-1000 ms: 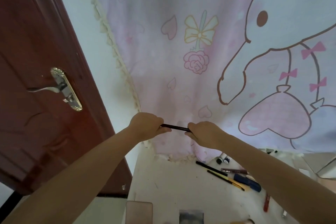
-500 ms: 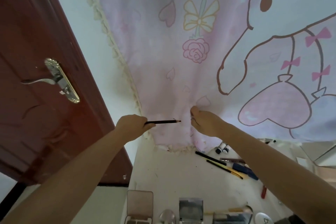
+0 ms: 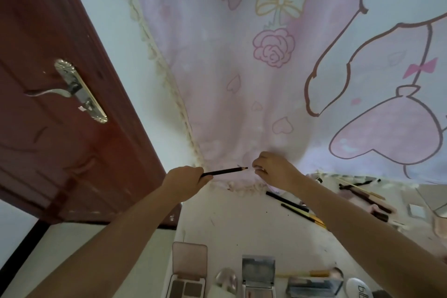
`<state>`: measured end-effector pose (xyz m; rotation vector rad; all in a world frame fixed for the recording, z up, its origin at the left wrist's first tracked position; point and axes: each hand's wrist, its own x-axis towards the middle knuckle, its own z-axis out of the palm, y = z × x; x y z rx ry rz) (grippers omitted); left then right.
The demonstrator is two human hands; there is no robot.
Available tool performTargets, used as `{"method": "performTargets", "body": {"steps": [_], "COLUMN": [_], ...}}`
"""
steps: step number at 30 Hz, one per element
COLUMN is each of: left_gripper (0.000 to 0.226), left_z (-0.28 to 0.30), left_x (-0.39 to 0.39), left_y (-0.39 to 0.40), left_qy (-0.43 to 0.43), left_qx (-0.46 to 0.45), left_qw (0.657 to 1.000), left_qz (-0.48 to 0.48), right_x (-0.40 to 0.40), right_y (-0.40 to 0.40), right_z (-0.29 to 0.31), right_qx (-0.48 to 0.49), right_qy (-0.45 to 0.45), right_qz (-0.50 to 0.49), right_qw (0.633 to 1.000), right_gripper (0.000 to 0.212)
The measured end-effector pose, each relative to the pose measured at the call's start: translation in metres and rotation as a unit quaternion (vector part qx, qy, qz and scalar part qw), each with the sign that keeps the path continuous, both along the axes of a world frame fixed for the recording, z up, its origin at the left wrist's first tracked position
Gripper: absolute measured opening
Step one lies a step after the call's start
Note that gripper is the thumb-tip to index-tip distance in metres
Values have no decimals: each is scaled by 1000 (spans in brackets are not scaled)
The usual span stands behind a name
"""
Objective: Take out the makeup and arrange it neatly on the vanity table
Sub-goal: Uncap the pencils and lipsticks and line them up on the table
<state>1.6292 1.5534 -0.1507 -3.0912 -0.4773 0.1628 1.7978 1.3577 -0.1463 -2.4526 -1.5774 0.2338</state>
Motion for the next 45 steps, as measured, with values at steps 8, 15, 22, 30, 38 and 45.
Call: {"method": "performTargets", "body": {"steps": [8, 15, 22, 30, 38, 45], "left_gripper": [39, 36, 29, 34, 33, 41], "left_z": [-31, -44, -59, -91, -118, -113], "left_x": [-14, -18, -9, 7, -1, 6], "left_y": [-9, -12, -8, -13, -19, -32], "left_qy": [34, 54, 130, 202, 197, 255], "left_qx": [-23, -77, -194, -255, -350, -337], "left_qw": [999, 995, 971, 937, 896, 900], "left_qz": [12, 20, 57, 123, 189, 109], "right_x": [-12, -21, -15, -15, -25, -31], "right_y": [11, 25, 51, 82, 89, 41], "right_z": [-27, -47, -78, -116, -129, -123], "right_qx": [-13, -64, -98, -127, -43, 106], "right_qy": [61, 60, -41, -31, 37, 33], "right_qz": [23, 68, 93, 122, 149, 91], "right_qw": [998, 994, 990, 984, 987, 990], "right_gripper": [23, 24, 32, 32, 37, 41]}}
